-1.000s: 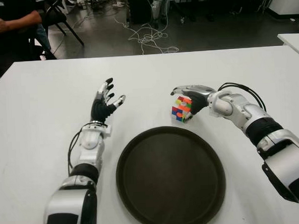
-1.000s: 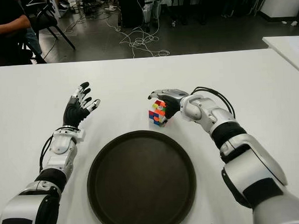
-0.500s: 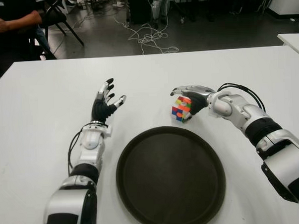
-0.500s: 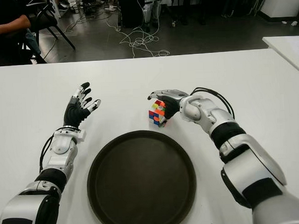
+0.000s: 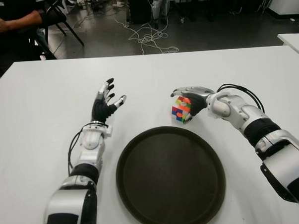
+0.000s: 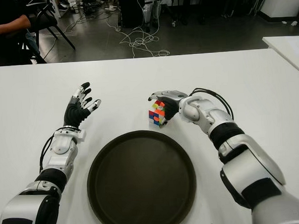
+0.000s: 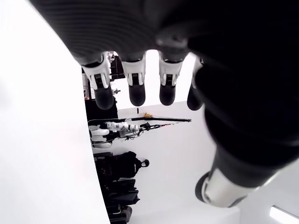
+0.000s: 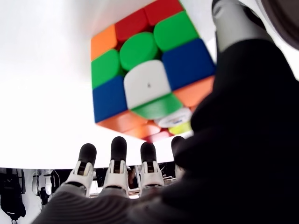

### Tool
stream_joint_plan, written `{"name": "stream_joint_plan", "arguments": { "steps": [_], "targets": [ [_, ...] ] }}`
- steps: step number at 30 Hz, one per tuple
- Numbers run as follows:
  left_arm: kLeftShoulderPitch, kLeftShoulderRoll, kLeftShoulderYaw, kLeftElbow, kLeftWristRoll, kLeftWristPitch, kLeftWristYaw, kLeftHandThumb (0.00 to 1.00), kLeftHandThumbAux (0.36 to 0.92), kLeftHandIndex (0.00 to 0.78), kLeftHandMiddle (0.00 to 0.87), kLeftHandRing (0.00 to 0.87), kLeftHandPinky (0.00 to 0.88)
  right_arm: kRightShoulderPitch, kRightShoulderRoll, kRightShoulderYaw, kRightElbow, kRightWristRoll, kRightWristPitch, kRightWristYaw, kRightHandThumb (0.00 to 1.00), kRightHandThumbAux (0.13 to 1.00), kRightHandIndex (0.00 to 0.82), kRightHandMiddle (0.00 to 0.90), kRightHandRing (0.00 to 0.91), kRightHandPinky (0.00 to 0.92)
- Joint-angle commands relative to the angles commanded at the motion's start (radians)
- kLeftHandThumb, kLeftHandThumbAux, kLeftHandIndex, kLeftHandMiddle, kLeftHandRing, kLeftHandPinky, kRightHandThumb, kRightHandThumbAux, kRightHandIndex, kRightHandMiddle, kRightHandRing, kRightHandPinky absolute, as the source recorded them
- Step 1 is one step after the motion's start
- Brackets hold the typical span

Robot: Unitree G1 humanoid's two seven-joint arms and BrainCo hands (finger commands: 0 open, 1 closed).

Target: Pick up the Rubik's Cube and put it in the plate

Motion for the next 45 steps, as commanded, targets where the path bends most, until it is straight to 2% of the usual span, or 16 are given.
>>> {"name": "stream_joint_plan", "arguments": {
  "steps": [12, 23, 45],
  "targets": [
    [0.002, 0.004, -0.003, -0.001, 0.004, 0.005, 0.004, 0.000, 0.777, 0.039, 0.062, 0.020, 0.000, -0.007, 0.024, 0.023, 0.067, -0.012, -0.009, -0.036, 0.000, 0.790, 0.069, 0.086, 0.091, 0.079],
    [0.001, 0.005, -0.007, 0.002, 0.015, -0.010, 0.016, 0.000, 0.795, 0.034, 0.052, 0.020, 0.000, -0.014, 0.030, 0.037, 0.090, -0.021, -0.002, -0.057, 0.000, 0.772, 0.069, 0.097, 0.094, 0.077],
    [0.003, 0.006, 0.000, 0.001, 0.007, -0.004, -0.003, 0.000, 0.785, 0.034, 0.054, 0.013, 0.000, -0.027, 0.043, 0.060, 0.153, -0.042, 0.008, -0.130, 0.000, 0.761, 0.076, 0.099, 0.103, 0.084]
  ]
}}
